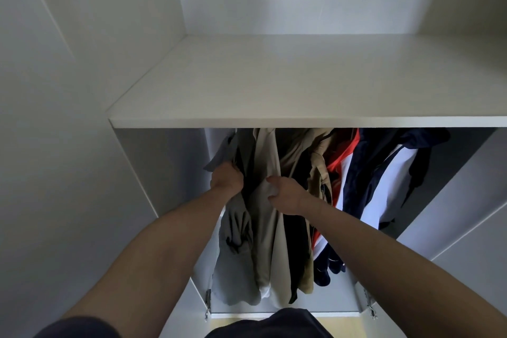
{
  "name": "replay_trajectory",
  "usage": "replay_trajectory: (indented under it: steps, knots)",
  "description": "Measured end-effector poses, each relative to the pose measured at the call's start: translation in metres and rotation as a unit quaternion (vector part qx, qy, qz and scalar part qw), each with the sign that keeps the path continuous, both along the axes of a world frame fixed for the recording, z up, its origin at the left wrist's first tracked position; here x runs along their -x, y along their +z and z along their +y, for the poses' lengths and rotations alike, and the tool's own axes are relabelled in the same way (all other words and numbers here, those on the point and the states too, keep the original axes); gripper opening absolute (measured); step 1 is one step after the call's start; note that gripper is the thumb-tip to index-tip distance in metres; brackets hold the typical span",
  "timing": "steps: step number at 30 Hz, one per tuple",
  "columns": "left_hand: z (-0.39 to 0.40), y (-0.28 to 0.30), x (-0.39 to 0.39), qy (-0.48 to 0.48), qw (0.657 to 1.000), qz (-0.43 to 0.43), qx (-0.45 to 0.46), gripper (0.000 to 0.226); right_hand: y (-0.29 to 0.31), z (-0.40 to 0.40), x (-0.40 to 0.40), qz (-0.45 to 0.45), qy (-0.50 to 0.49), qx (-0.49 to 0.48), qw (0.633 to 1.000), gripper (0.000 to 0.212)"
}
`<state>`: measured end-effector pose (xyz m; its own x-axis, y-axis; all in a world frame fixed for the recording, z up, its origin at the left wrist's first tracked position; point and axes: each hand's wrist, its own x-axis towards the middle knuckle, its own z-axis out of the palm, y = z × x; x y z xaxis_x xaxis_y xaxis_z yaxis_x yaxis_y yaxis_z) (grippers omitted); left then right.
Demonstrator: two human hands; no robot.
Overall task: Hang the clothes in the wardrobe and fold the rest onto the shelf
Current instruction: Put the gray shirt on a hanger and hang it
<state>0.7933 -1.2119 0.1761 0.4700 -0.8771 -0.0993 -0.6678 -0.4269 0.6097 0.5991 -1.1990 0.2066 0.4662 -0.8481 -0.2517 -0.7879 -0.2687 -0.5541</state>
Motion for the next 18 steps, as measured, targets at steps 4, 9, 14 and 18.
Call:
replay_trajectory:
  steps: [4, 9, 14, 18]
  knots:
    - [0.023, -0.016, 0.017, 0.007, 0.997, -0.009, 0.073, 0.030, 0.001, 0.001, 0.003, 0.000, 0.005, 0.002, 1.000, 0.066]
    - [0.050, -0.037, 0.028, 0.025, 0.984, 0.046, 0.170, 0.028, 0.001, 0.000, 0.003, 0.003, 0.009, 0.008, 1.000, 0.066]
    - [0.049, -0.022, 0.023, 0.013, 0.975, 0.039, 0.217, 0.028, -0.002, 0.001, 0.000, 0.001, 0.012, 0.012, 1.000, 0.065]
    - [0.022, 0.005, 0.016, 0.017, 0.979, 0.024, 0.204, 0.026, -0.005, -0.002, 0.001, -0.002, 0.012, -0.003, 1.000, 0.059]
